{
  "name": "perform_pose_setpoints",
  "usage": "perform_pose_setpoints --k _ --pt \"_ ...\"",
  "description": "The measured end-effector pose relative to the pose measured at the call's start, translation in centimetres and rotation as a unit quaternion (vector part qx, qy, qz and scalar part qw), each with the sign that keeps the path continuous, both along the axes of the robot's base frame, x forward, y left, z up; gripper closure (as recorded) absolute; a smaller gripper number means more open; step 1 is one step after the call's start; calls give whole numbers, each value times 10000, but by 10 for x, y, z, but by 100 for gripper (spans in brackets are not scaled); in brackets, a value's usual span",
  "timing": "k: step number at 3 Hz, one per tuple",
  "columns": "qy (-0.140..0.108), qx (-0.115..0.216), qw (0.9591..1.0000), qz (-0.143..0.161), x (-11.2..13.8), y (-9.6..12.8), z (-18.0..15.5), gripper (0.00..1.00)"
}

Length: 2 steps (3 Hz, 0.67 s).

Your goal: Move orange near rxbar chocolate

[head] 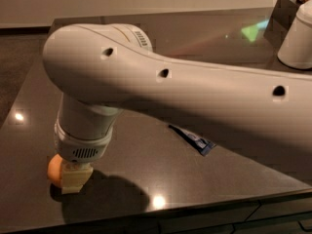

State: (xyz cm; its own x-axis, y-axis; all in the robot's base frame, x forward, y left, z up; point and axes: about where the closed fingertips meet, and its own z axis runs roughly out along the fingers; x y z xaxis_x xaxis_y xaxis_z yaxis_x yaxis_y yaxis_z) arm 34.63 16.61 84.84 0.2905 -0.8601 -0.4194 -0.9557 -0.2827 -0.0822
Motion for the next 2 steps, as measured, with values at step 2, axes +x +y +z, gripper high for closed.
perform_pose_setpoints --k 2 --pt "18 195 9977 -655 63 -41 41 100"
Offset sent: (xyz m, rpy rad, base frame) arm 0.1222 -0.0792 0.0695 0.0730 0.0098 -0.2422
